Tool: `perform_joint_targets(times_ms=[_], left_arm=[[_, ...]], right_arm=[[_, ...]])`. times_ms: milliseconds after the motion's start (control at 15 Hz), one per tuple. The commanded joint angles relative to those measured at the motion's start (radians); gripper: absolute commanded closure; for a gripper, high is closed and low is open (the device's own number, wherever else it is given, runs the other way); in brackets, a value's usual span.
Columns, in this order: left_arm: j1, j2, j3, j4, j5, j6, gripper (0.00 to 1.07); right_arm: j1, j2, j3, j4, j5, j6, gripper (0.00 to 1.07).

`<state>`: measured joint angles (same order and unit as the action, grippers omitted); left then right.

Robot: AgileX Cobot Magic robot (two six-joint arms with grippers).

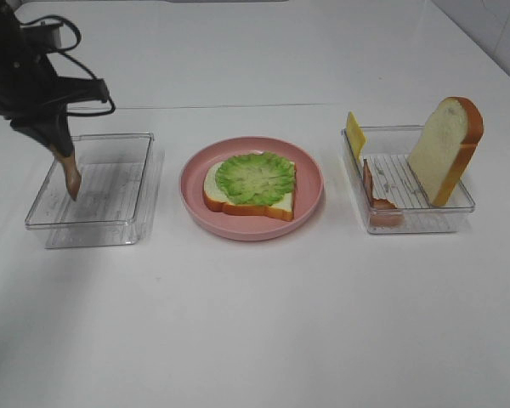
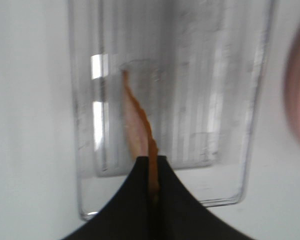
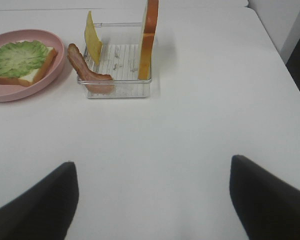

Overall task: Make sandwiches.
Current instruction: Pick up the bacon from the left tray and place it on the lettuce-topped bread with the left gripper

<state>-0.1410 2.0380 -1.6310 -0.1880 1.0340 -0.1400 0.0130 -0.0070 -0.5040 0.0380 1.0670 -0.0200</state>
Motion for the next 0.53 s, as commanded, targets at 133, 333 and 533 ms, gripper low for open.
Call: perform_joint_targets(times_ms=[133,333,533], left_arm=[[-0.003,-0.011,-0.019,-0.339,-0.097,0.140,1.07],[-0.032,0.026,-0.019,-0.695,-0.178,0.348,1.07],[-0.100,0.083,-0.019,-0.915,-0.206,0.494,1.07]], right_arm=[[0.002,-0.006,0.001,-0.006,-0.007,0.011,0.29],[0.002,-0.006,0.001,-0.006,-0.007,0.011,0.29],[0.002,-0.006,0.001,-0.006,-0.007,0.011,0.29]])
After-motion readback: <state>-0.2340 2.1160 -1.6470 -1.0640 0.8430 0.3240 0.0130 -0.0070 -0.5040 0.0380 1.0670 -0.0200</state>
